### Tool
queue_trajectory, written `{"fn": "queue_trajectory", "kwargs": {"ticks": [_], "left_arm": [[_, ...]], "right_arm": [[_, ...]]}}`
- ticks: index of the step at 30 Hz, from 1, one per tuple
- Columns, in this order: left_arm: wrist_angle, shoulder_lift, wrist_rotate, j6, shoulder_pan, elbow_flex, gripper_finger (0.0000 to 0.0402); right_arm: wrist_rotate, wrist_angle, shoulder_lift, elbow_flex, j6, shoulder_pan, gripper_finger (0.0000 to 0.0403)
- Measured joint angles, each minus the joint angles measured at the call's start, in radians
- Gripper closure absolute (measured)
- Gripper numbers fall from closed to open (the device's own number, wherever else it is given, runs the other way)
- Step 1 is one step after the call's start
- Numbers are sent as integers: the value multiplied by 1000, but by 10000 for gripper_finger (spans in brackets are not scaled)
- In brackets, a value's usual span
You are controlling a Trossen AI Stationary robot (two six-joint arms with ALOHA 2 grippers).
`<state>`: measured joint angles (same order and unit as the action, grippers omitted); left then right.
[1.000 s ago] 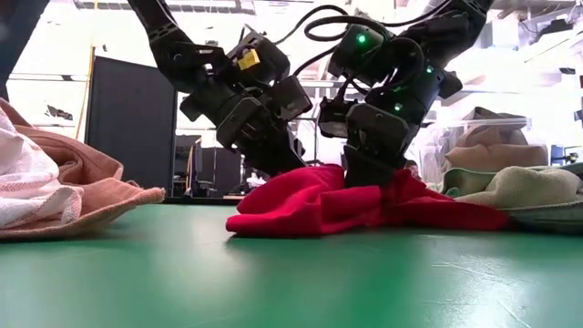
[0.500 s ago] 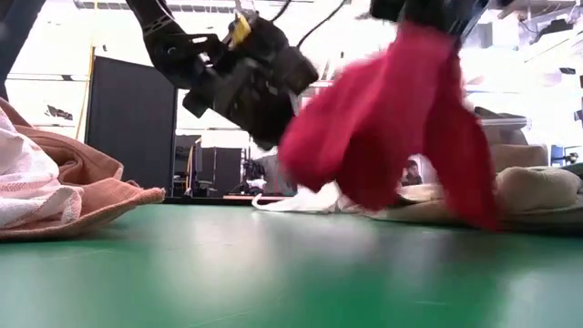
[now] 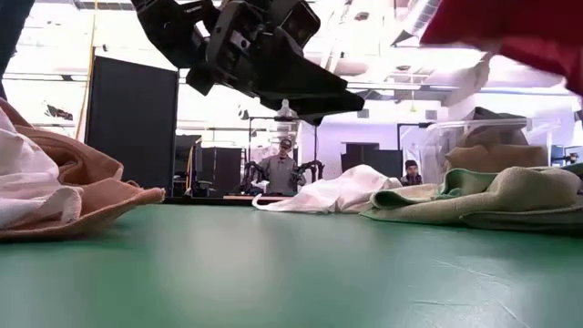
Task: Sort towels by color in basket
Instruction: Put the red towel into the transparent bin
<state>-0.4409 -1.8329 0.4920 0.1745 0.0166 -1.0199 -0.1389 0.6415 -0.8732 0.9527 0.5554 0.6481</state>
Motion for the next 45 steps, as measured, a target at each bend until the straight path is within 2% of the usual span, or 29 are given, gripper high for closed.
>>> {"fn": "queue_trajectory", "kwargs": {"ticks": [4, 8, 13, 17, 26, 32, 38, 45], "left_arm": [[20, 1, -2, 0, -3, 0, 227], [60, 1, -10, -2, -4, 0, 227], [100, 1, -22, -1, -4, 0, 227], [113, 1, -33, 4, -4, 0, 227], [119, 1, -39, -1, -4, 0, 227], [120, 1, -71, -3, -4, 0, 227], [120, 1, -82, -1, -4, 0, 227], [120, 1, -84, -6, -4, 1, 227]], "right_arm": [[-42, 79, 59, 0, 129, 111, 374], [-48, 201, 84, 0, 346, 222, 374], [-49, 283, 75, 0, 621, 344, 374], [-50, 298, 27, -1, 724, 393, 374], [-20, 280, -135, -43, 790, 410, 374], [-16, 230, -278, -43, 756, 406, 369], [49, 217, -412, -38, 717, 384, 369], [60, 247, -493, -35, 715, 372, 368]]}}
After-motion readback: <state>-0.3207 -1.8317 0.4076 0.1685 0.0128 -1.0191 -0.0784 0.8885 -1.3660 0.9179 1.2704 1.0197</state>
